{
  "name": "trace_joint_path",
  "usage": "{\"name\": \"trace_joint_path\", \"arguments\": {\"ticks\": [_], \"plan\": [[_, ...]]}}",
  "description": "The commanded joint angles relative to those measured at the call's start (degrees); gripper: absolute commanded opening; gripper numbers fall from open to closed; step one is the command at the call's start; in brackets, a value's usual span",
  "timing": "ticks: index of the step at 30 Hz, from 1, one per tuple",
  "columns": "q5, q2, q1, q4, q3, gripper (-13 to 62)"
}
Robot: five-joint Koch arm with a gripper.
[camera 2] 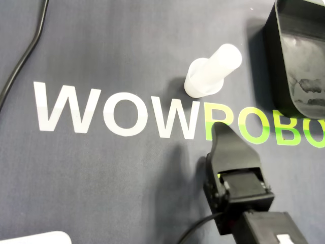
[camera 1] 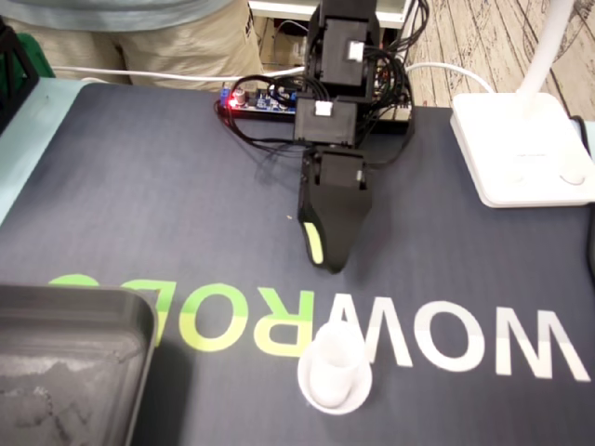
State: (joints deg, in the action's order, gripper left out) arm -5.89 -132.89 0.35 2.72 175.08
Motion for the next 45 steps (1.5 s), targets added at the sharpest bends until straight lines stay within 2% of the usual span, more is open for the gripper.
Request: {"name": "trace_joint_path", "arguments": {"ticks": [1, 45], "plan": [[1.2, -4.0, 0.0, 1.0, 2.7, 33.0], [1.1, -4.0, 0.8, -2.4, 2.7, 34.0]]}}
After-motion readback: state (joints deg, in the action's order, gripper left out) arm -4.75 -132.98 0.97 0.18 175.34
